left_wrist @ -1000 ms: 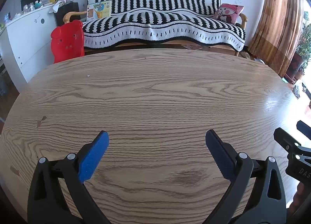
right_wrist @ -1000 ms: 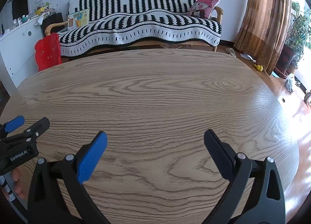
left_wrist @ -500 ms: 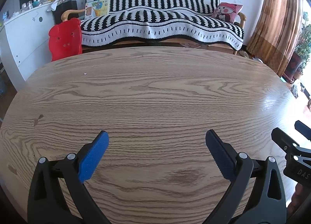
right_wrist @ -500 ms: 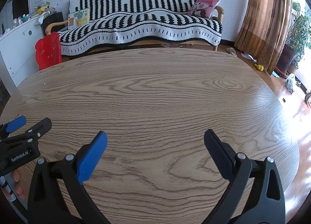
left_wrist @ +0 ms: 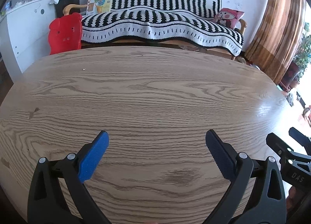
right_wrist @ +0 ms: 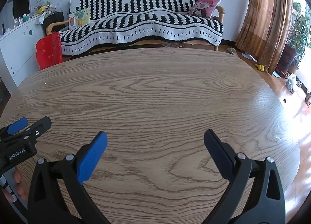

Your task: Collect trash

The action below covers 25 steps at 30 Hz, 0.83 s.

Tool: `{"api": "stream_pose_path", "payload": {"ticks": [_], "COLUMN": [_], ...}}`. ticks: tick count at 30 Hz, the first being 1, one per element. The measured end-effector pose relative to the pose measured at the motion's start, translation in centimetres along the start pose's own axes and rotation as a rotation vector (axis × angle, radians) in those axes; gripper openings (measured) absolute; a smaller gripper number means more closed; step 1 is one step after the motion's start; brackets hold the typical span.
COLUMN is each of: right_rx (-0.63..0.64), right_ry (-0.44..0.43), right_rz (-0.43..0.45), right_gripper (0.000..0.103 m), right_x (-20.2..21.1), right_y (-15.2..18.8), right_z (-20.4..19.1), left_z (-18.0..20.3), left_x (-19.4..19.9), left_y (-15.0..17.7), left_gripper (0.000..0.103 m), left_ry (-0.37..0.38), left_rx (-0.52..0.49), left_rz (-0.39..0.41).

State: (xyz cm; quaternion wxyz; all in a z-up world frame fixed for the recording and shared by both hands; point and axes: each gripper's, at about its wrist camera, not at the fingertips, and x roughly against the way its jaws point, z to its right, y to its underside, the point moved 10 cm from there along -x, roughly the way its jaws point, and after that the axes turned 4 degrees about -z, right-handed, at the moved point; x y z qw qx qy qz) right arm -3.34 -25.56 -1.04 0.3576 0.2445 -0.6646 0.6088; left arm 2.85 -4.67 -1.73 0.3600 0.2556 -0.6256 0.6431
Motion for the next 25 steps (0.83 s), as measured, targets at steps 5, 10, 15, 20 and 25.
{"api": "stream_pose_path", "payload": {"ticks": [5, 10, 15, 20, 25], "right_rx": [0.0, 0.002, -0.009, -0.004, -0.014], "right_ry": [-0.001, 0.003, 0.0, 0.029, 0.037], "right_rz": [0.001, -0.003, -0.02, -0.056, -0.111], "right_gripper": [0.096, 0.096, 0.096, 0.096, 0.096], "right_x": [0.0, -0.1, -0.3, -1.7, -3.9], "right_y": [-0.1, 0.0, 0.1, 0.4, 0.8], "right_z": [0.0, 0.1, 0.1, 0.4, 0.8], "left_z": [0.5, 0.9, 1.8, 0.6, -0.5], "left_x": [0.2, 0.4, -0.3, -1.1, -2.5], "left_y": [0.0, 0.6, 1.8, 2.1, 2.8], "left_gripper": [0.097, 0.097, 0.097, 0.097, 0.097], "left_ry": [0.003, -0.053, 0.026, 0.005, -0.035], "left_rx": [-0.023, -0.082, -0.098, -0.087, -0.096], "left_rz": [0.01, 0.014, -0.046, -0.038, -0.063]}}
